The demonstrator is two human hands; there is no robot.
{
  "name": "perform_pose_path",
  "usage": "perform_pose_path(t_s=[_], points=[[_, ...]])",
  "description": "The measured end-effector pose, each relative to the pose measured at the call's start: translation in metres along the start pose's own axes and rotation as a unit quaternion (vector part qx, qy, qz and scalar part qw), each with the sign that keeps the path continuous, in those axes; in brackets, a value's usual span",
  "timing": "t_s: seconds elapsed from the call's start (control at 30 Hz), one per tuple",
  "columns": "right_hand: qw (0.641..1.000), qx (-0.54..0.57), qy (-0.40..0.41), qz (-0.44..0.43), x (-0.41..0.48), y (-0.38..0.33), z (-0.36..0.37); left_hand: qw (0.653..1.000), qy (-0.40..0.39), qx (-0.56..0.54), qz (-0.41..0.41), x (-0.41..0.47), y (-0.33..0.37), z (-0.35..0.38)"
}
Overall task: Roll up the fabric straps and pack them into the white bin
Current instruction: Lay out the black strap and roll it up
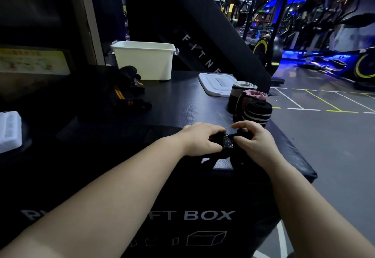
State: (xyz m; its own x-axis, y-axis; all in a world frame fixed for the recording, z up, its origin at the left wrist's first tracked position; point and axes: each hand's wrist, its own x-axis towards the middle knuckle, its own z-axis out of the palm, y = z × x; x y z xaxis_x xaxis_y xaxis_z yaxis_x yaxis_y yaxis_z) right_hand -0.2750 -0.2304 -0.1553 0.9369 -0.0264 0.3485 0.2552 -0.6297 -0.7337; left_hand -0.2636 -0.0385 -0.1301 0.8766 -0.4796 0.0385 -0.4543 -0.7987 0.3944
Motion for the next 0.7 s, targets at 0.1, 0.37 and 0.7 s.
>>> perform_pose_path(t_s=[0.1, 0.37, 0.7], points=[[0.999, 0.043, 0.006, 0.012, 0.000, 0.004, 0.001, 1.000, 0.002, -0.025, -0.002, -0.001, -0.002, 0.001], [0.996, 0.081, 0.006, 0.034, 0.000, 0.005, -0.004, 0.999, 0.024, -0.038, -0.004, -0.004, 0.009, 0.003], [0.990, -0.122, -0.049, -0.054, 0.003, 0.006, -0.027, 0.998, 0.017, -0.051, -0.037, -0.002, -0.001, 0.008]])
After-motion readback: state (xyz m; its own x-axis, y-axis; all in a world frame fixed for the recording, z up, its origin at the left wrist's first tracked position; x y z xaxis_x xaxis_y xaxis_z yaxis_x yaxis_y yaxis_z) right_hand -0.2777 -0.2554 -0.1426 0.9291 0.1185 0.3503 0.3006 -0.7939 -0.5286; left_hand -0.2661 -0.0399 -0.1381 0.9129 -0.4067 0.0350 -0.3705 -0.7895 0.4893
